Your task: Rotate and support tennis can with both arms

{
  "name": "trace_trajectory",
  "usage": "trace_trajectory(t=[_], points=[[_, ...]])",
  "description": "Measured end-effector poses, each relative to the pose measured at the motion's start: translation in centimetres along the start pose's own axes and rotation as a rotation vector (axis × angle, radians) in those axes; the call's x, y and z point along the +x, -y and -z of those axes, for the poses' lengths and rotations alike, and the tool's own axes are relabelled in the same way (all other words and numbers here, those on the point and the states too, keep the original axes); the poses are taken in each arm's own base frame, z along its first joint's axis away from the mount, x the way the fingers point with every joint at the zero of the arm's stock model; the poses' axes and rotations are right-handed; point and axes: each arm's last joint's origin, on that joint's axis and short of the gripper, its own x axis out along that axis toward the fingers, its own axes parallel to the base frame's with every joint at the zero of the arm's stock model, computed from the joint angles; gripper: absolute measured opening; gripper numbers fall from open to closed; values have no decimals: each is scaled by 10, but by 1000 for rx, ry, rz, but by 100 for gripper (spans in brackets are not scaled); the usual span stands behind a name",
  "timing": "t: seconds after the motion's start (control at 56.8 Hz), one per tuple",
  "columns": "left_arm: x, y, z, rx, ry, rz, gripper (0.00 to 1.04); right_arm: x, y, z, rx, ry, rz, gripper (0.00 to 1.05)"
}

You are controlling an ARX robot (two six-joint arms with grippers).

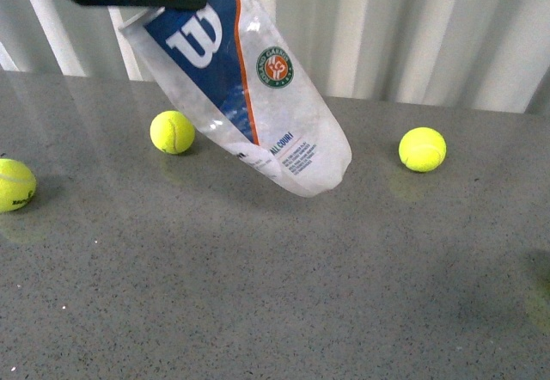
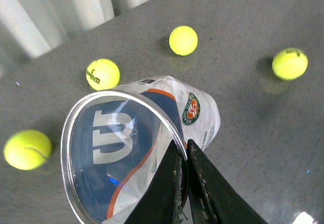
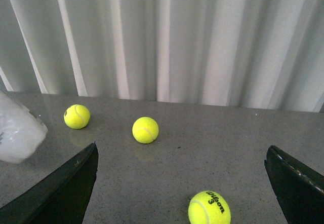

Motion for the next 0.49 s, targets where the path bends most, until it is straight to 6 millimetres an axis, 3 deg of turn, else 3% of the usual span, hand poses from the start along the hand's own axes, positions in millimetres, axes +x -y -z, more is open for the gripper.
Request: trace_trajectory(t=[0.123, 0.282, 0.493], points=[[-6, 18, -25, 312, -101, -16, 4, 0, 0, 0, 0, 0, 0, 98], [18, 47, -21, 740, -249, 18, 4, 0, 0, 0, 0, 0, 0, 98], [63, 68, -8, 899, -256, 72, 4, 0, 0, 0, 0, 0, 0, 98]])
